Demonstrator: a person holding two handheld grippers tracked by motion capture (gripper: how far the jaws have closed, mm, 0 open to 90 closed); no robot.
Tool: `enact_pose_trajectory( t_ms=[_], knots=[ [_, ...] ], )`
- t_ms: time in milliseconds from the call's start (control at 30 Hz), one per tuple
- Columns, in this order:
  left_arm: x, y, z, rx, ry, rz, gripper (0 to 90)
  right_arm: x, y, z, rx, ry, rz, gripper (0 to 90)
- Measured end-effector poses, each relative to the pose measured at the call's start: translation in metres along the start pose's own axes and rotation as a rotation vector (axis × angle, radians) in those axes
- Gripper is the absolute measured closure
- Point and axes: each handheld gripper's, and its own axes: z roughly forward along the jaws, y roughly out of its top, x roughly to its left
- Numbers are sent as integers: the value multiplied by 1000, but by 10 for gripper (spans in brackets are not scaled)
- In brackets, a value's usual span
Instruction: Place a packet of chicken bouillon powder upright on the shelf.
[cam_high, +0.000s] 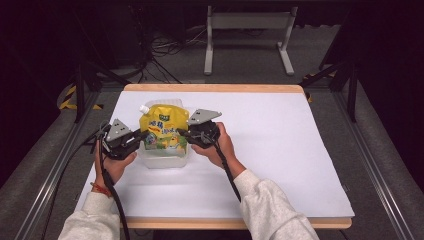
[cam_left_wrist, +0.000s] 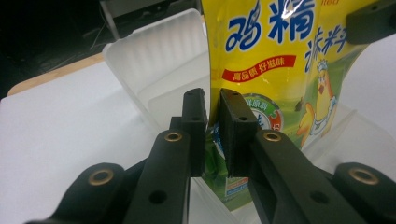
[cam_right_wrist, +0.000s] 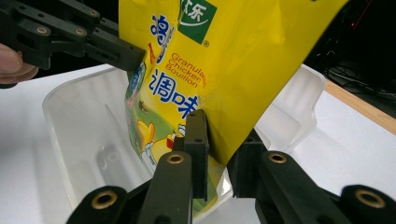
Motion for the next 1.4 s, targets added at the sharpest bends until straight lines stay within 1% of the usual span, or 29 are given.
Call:
enact_pose_trajectory(
  t_ms=[67,100,167,233,267,300,333,367,433,467,633,667,733,833,867,900,933,967,1000,1033,1067,1100,1167,1200,1267,1300,1333,1400],
  knots=[
    [0,2,-3,-20,10,0,790,0,1,-2,3,-2,0,784],
    [-1,3,-5,-25,13,11,786,0,1,-3,3,-3,0,784],
    [-2,5,-8,-34,18,12,781,-1,3,-8,0,-9,-10,779],
    [-2,5,-9,-38,19,7,777,-1,4,-11,-7,-12,-10,774],
    [-3,7,-13,-57,27,3,775,-3,5,-16,-22,-8,3,774],
    [-3,7,-13,-57,27,3,775,-3,5,-16,-22,-8,3,774],
    [-3,8,-16,-62,24,-5,775,-4,5,-18,-21,-12,2,775],
    [-3,8,-17,-69,28,-2,771,-5,5,-22,-21,-16,1,778],
    [-5,9,-21,-81,32,-2,769,-6,6,-23,-21,-17,-1,777],
    [-5,10,-22,-84,28,-3,769,-7,6,-26,-21,-22,-4,780],
    [-10,10,-26,-98,41,3,759,-7,10,-35,-29,-32,-19,789],
    [-10,10,-26,-98,34,6,759,-7,10,-37,-27,-38,-24,789],
    [-12,10,-27,-103,50,9,750,-8,10,-39,-28,-40,-20,789],
    [-13,11,-29,-120,55,-2,727,-10,10,-40,-23,-52,-25,786],
    [-13,11,-29,-120,55,-2,725,-11,10,-41,-26,-52,-28,786],
    [-14,12,-32,-132,50,5,724,-12,10,-43,-27,-55,-26,785],
    [-15,12,-33,-137,56,6,722,-12,10,-45,-25,-57,-31,783],
    [-15,12,-35,-141,54,4,721,-13,10,-46,-24,-59,-33,781],
    [-15,12,-36,-146,46,-7,718,-13,10,-47,-23,-65,-35,779],
    [-15,12,-36,-146,46,-7,713,-13,10,-47,-23,-65,-35,779],
    [-16,13,-39,-157,50,-7,713,-14,10,-49,-22,-64,-36,779],
    [-17,12,-41,-158,46,-5,713,-15,9,-52,-19,-70,-41,776],
    [-19,12,-44,-159,51,4,712,-16,9,-55,-15,-77,-48,774],
    [-20,11,-45,-157,45,7,714,-17,9,-57,-13,-79,-47,773],
    [-22,9,-47,-147,44,27,715,-18,8,-60,-8,-84,-52,772],
    [-23,8,-47,-145,48,25,709,-19,7,-61,-2,-88,-55,772],
    [-23,7,-48,-144,37,20,706,-19,7,-62,0,-91,-60,772],
    [-25,5,-49,-147,29,13,705,-20,7,-65,7,-97,-70,766]
  ],
)
